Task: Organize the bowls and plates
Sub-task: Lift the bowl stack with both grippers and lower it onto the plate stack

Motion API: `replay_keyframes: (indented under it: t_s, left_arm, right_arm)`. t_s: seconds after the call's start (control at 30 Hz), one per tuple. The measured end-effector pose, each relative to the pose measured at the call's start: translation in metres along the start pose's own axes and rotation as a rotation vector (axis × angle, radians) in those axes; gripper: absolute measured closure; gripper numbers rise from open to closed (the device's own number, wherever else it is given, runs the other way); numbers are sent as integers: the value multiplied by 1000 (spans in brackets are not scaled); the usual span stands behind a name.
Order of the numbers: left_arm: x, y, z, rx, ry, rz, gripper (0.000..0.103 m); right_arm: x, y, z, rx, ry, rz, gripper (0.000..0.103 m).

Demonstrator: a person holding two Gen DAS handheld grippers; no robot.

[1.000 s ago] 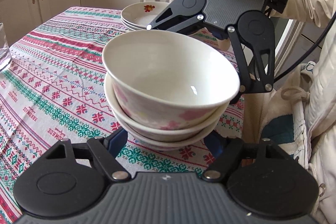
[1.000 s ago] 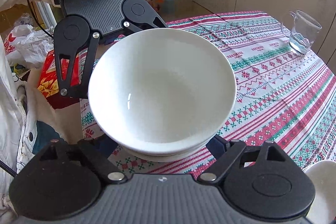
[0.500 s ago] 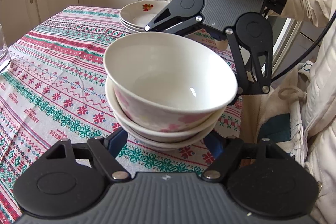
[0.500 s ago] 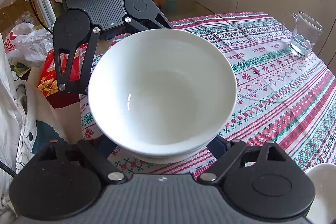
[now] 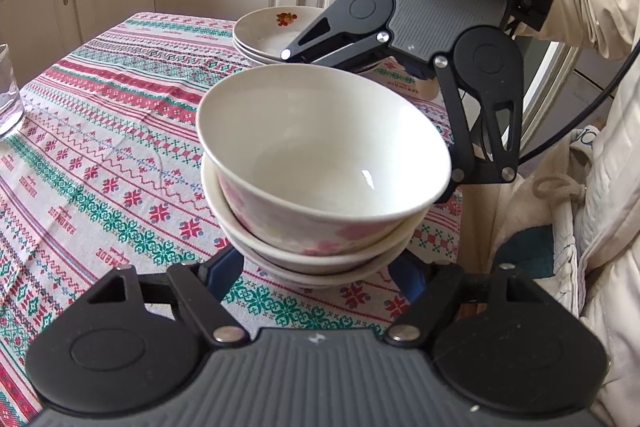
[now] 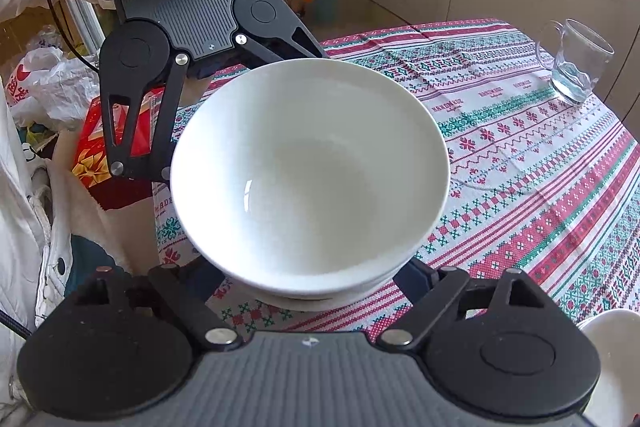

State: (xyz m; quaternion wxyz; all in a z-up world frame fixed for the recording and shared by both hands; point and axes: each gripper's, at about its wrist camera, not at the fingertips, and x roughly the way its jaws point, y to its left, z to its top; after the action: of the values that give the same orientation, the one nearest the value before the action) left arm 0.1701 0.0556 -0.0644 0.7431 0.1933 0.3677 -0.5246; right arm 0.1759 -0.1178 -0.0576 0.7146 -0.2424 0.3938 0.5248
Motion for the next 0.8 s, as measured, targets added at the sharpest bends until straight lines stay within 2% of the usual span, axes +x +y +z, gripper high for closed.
replay_keyframes:
  t_s: [0.3,0.8]
  left_arm:
    - [-3,-8,25,34,-18,21,25]
    - [33,-8,118,139,-76,5,25]
  right_arm:
    - [-21,-1,0,-22,-3,-44,11]
    - [-100,-40,-34,-12,-13,-174,11]
